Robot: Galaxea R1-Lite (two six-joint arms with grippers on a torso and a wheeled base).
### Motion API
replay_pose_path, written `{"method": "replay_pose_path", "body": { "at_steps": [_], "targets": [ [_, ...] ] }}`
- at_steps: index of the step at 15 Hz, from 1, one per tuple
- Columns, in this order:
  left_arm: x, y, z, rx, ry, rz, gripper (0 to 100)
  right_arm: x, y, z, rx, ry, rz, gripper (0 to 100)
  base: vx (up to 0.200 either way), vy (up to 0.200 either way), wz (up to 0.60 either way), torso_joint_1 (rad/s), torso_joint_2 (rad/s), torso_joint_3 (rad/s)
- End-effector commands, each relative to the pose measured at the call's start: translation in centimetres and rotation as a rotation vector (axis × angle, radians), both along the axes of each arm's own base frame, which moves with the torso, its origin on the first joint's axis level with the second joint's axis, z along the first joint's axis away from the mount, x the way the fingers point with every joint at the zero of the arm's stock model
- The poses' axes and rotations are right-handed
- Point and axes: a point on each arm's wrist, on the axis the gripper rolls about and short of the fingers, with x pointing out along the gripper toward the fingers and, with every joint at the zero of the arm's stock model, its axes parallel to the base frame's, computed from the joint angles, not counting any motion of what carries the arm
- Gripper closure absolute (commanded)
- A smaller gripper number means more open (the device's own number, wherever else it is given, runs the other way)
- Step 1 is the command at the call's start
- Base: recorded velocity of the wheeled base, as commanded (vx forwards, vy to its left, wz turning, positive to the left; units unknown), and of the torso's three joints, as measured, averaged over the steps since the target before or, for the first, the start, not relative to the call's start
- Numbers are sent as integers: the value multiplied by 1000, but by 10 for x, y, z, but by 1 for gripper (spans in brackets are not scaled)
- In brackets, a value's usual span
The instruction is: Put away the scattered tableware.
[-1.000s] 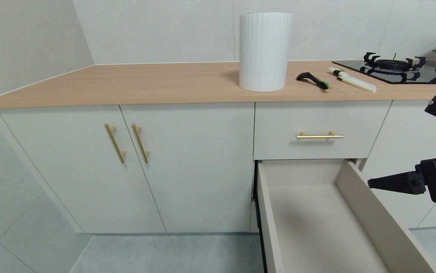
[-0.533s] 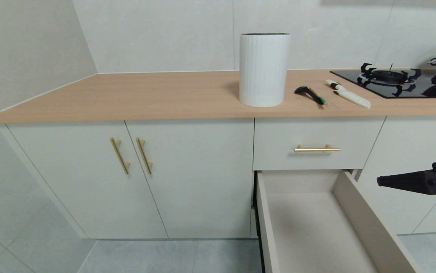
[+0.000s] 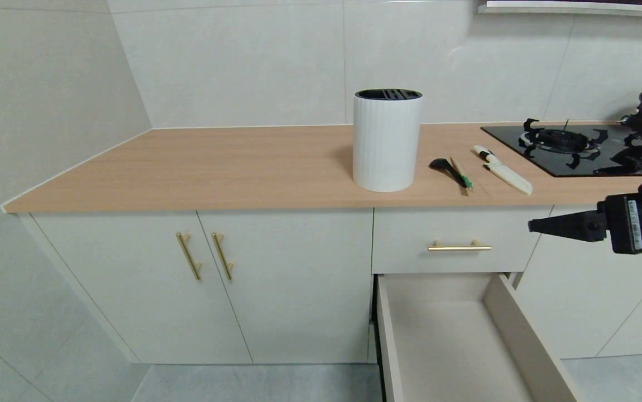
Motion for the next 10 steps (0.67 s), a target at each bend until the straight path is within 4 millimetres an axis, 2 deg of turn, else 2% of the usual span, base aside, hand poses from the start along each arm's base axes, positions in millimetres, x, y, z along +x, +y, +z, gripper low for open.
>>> {"method": "replay_pose_path", "body": {
  "at_steps": [1, 3, 6, 7, 8, 10],
  "targets": [
    [0, 0, 0, 0, 1, -1, 0, 49, 7, -4, -9, -24, -33, 0, 0, 0, 0, 173, -466, -300],
    [0, 0, 0, 0, 1, 1, 0, 82, 8, 7, -5, -66, -54, 0, 0, 0, 0, 144, -386, -251],
    [0, 0, 0, 0, -1, 1, 0, 130, 18, 13, 2, -66, -130, 0, 0, 0, 0, 45, -107, -74],
    [0, 0, 0, 0, 1, 1, 0, 138, 20, 9, 37, -25, -171, 0, 0, 0, 0, 0, 0, 0],
    [0, 0, 0, 0, -1, 1, 0, 154, 24, 1, 55, 22, -206, 0, 0, 0, 0, 0, 0, 0],
    [0, 0, 0, 0, 1, 1, 0, 184, 30, -24, -39, 72, -319, 0, 0, 0, 0, 0, 0, 0]
  ]
}}
